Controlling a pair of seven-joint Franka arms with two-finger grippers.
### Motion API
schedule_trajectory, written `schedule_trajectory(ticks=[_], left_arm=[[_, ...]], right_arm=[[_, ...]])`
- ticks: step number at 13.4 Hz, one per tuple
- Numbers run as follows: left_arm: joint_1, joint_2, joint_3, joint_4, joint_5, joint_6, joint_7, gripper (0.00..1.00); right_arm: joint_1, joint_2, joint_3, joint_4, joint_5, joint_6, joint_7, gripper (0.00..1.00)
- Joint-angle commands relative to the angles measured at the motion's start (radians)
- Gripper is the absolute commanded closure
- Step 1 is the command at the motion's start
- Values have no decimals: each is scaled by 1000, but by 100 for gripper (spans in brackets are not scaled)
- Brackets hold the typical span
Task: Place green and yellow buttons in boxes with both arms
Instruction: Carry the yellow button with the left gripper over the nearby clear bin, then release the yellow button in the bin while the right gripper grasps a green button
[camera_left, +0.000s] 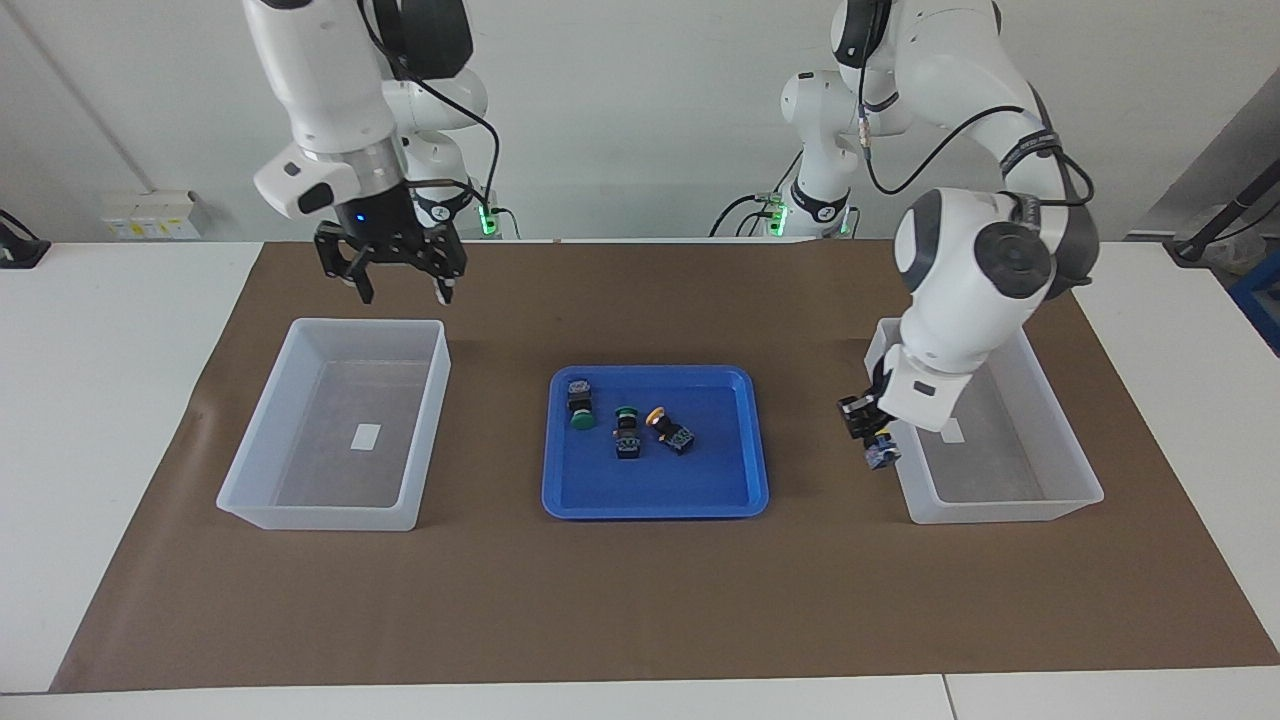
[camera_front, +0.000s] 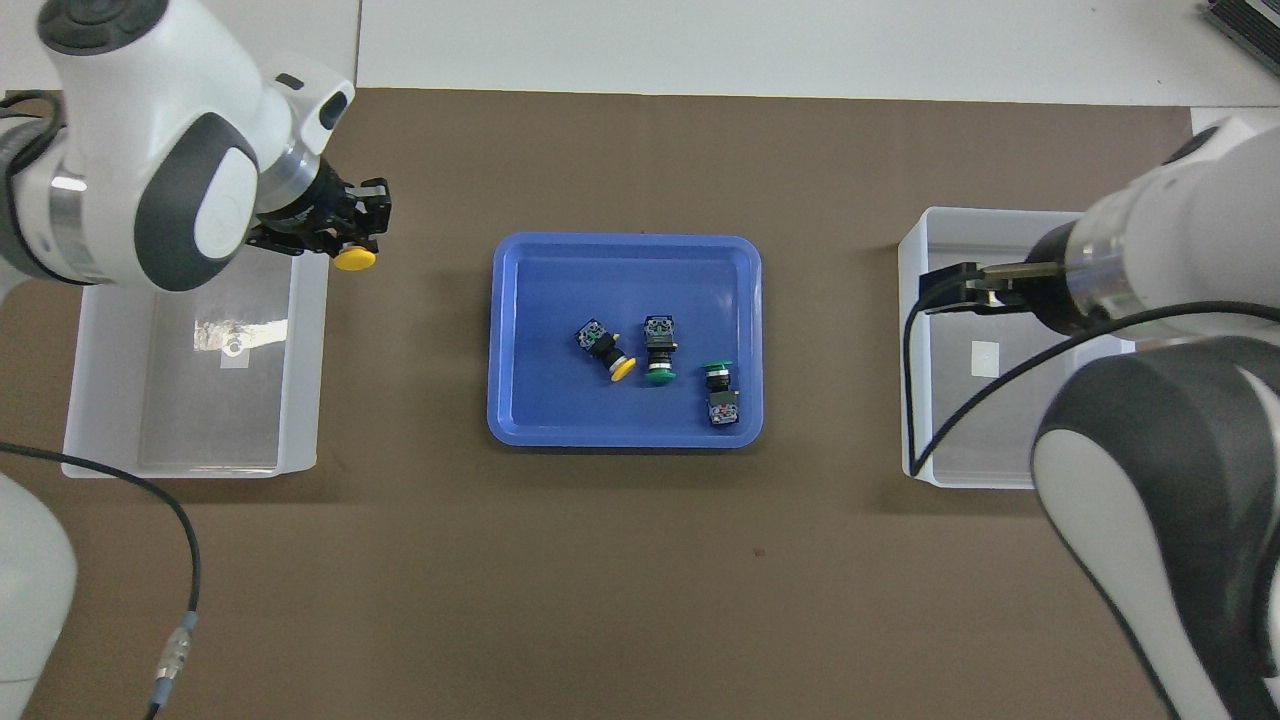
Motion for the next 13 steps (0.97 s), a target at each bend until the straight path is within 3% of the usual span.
schedule_trajectory(ticks=[1, 4, 8, 11, 13], left_arm=[[143, -19, -13, -5, -17, -36, 219, 100], [226, -57, -6, -75, -19, 46, 398, 100], [231, -159, -6, -370, -19, 278, 409, 100], [222, -170, -10, -487, -19, 362, 415, 100], [208, -159, -10, -540, -19, 424, 421, 100]], right_arm=[[87, 137, -3, 14, -7, 148, 115, 0], [164, 246, -4, 14, -9, 275, 203, 0], [237, 349, -4, 7, -53, 401, 288, 0], [284, 448, -4, 10, -131, 502, 323, 0], [274, 464, -4, 10, -151, 541, 328, 0]])
